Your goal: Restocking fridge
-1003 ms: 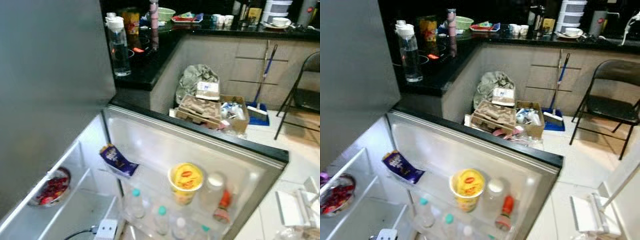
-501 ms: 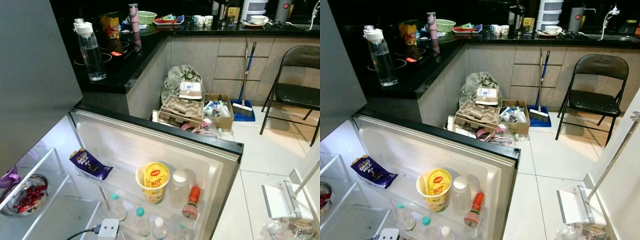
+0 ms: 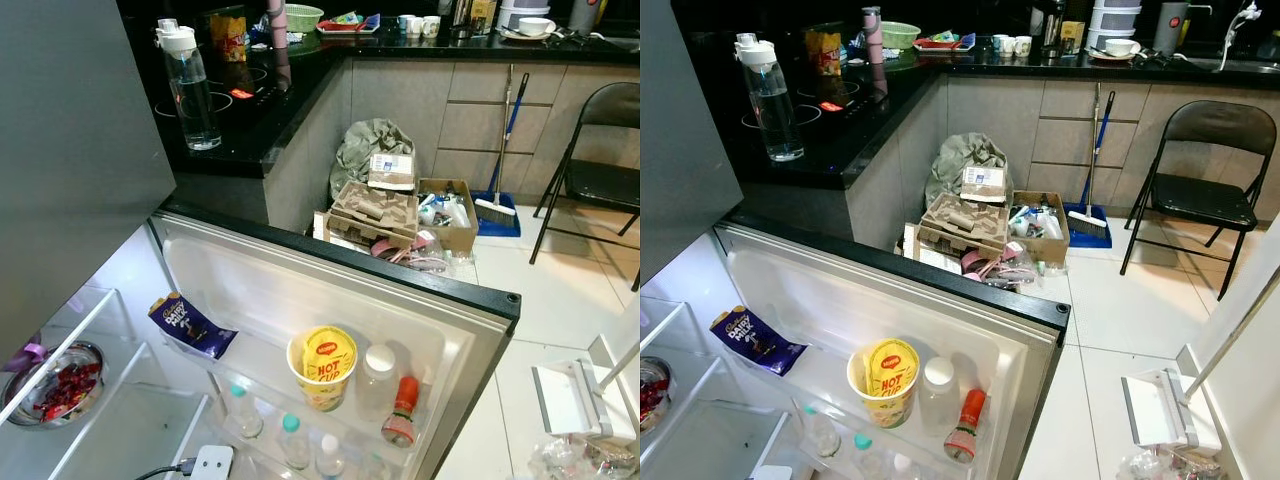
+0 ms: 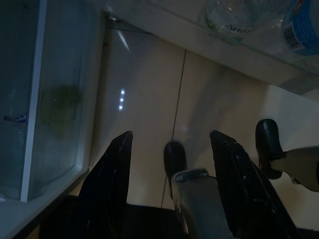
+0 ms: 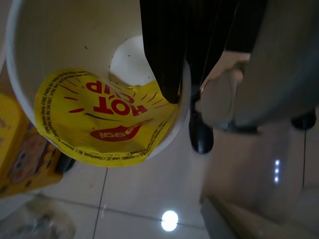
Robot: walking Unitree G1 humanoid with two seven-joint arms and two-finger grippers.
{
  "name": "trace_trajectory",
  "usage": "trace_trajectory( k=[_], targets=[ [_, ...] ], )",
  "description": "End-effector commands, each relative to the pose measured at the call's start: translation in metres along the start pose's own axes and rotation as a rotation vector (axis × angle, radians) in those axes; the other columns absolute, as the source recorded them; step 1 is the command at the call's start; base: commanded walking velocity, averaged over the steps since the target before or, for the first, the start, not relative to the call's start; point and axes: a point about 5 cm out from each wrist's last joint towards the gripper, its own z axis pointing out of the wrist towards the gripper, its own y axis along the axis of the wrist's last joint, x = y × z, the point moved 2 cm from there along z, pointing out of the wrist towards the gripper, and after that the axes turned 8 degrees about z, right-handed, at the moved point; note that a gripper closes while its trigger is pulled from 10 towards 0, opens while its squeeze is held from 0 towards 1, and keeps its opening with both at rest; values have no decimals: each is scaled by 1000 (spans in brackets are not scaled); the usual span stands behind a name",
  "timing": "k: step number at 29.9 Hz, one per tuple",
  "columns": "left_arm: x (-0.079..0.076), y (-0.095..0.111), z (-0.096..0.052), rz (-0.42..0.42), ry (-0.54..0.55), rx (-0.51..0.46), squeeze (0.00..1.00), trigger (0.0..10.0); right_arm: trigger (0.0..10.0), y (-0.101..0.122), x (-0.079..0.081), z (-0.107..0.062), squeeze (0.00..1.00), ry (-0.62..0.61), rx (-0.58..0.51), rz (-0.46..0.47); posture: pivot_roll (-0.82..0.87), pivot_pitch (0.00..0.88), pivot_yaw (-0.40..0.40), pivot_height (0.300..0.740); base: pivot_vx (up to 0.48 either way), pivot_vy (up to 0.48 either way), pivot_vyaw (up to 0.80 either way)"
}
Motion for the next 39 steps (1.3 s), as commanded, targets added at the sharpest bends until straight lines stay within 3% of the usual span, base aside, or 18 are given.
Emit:
trace_trajectory(
  k=[1,11,19,26,28,32,39],
  targets=[
    [4,-8,-3,30,9,18,0,10000,10000,-16,3,-3,0,49,35,1,-117,134,25,740,0,0,0],
    [6,-14,-5,81,-11,23,0,10000,10000,-23,0,-7,0,132,-1,-23,-127,116,24,740,0,0,0],
    [3,-10,-4,43,-9,15,0,10000,10000,-26,0,-9,0,133,-19,-33,-132,109,23,740,0,0,0],
    [2,-5,-2,24,-7,3,0,10000,10000,7,6,-3,0,93,-104,-129,-133,116,25,740,0,0,0],
    [1,-4,-2,23,-9,2,0,10000,10000,29,9,-1,0,67,-166,-160,-133,119,26,740,0,0,0],
    [1,-5,-2,23,-10,3,0,10000,10000,42,11,-1,0,69,-219,-145,-135,119,30,740,0,0,0],
    [1,-3,-1,22,-14,5,0,10000,10000,42,16,-1,0,86,-230,-105,-135,122,41,740,0,0,0]
  ],
)
